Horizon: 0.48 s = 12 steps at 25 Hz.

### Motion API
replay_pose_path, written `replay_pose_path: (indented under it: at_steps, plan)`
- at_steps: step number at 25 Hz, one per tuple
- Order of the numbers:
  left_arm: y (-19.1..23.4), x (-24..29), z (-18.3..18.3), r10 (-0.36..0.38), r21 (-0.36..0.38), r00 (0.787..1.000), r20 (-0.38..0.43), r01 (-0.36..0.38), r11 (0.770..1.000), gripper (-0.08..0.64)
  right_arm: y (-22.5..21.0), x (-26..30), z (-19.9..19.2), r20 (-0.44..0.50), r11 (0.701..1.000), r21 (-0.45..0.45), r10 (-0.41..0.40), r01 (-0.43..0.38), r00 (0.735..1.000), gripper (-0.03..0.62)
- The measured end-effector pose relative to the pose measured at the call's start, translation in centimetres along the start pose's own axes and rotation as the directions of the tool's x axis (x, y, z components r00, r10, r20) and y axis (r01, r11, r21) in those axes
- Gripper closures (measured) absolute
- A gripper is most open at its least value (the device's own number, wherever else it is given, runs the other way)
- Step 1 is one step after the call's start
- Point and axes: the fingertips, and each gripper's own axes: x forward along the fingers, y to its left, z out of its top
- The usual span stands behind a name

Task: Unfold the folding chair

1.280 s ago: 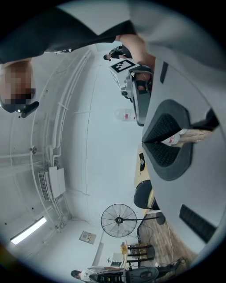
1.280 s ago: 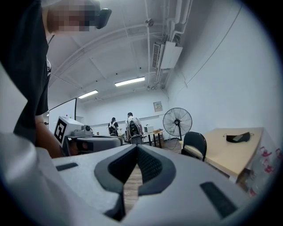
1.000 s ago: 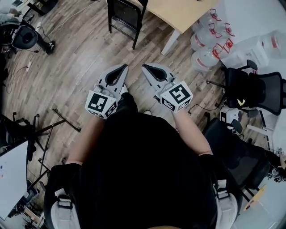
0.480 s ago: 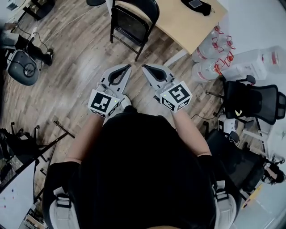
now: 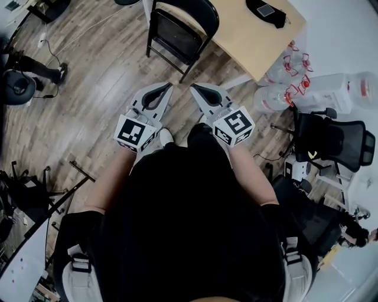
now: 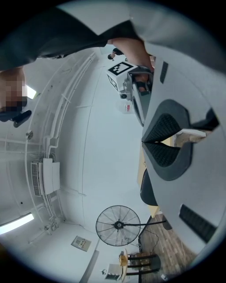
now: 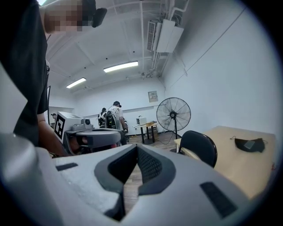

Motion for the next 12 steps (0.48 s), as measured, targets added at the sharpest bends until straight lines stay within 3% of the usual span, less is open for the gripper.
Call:
replay_pose_path:
  at_steps: [6, 12]
  plan:
    - [4.4, 3.7, 0.0, 0.072, -0.085, 0.997, 0.002, -0.071, 0.994, 0.566, -4.8, 2.4, 0.3, -0.002, 0.999, 0.009, 0.042, -0.042, 0.999, 0.591]
    - [8.5, 9.8, 0.8, 0.168, -0.060, 0.986, -0.011, -0.168, 0.984, 0.566, -12.6, 5.3, 1.4, 0.002, 0.993, 0.002, 0.117, -0.117, 0.993, 0.591]
